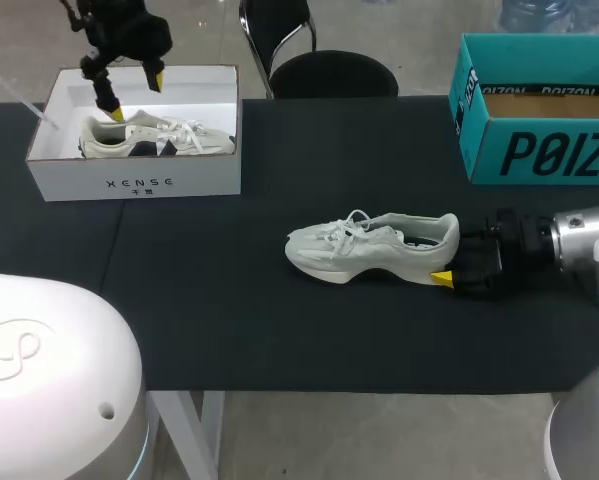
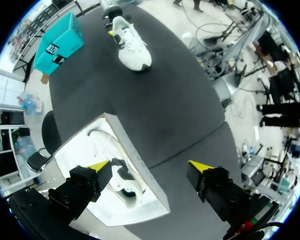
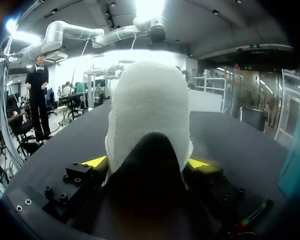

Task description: Take the shoe out of the shoebox, open the shoe tongue, remove and reinsert the insole, then place the shoe into the shoebox

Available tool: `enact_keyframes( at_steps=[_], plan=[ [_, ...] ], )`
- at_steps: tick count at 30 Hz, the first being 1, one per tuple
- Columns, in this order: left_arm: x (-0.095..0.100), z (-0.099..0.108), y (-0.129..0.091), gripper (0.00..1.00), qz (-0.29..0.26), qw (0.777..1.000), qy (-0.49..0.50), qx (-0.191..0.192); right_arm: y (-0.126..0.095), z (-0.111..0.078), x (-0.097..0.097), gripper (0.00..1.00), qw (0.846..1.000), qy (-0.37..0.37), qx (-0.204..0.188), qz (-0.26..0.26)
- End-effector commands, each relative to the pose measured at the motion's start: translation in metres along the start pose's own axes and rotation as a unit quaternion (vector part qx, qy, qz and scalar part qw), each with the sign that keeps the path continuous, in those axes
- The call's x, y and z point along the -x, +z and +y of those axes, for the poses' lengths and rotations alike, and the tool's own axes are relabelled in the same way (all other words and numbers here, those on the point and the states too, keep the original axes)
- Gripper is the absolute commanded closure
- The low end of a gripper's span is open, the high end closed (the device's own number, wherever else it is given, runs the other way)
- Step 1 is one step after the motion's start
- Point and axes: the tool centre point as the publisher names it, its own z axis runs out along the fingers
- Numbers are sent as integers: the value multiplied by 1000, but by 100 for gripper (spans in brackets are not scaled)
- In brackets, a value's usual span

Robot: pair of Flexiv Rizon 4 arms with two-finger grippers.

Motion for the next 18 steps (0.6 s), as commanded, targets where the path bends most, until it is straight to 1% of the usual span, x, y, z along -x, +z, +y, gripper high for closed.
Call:
enact_keyframes(
  at_steps=[1,2,3,4,5,7,8,18],
  plan=[
    [1,-51,4,0,1,998,-46,42,4,-3,-1,100,1000,0,-2,-1],
    [2,-62,6,0,-6,995,-79,55,4,-3,-1,100,1000,0,-2,-1],
    [1,-72,9,0,-4,994,-97,59,4,-3,-1,100,1000,0,-2,-1],
    [0,-82,11,0,3,990,-128,58,4,-3,-1,100,1000,0,-2,-1],
    [-1,-93,14,0,9,989,-136,55,4,-3,-1,100,1000,0,-2,-1],
    [-4,-117,18,0,3,985,-159,62,4,-3,-1,100,1000,0,-2,-1],
    [-6,-132,17,0,-6,988,-149,51,4,-3,-1,100,1000,0,-2,-1],
    [-6,-132,17,0,-6,988,-149,51,4,-3,-1,100,1000,0,-2,-1]
  ],
)
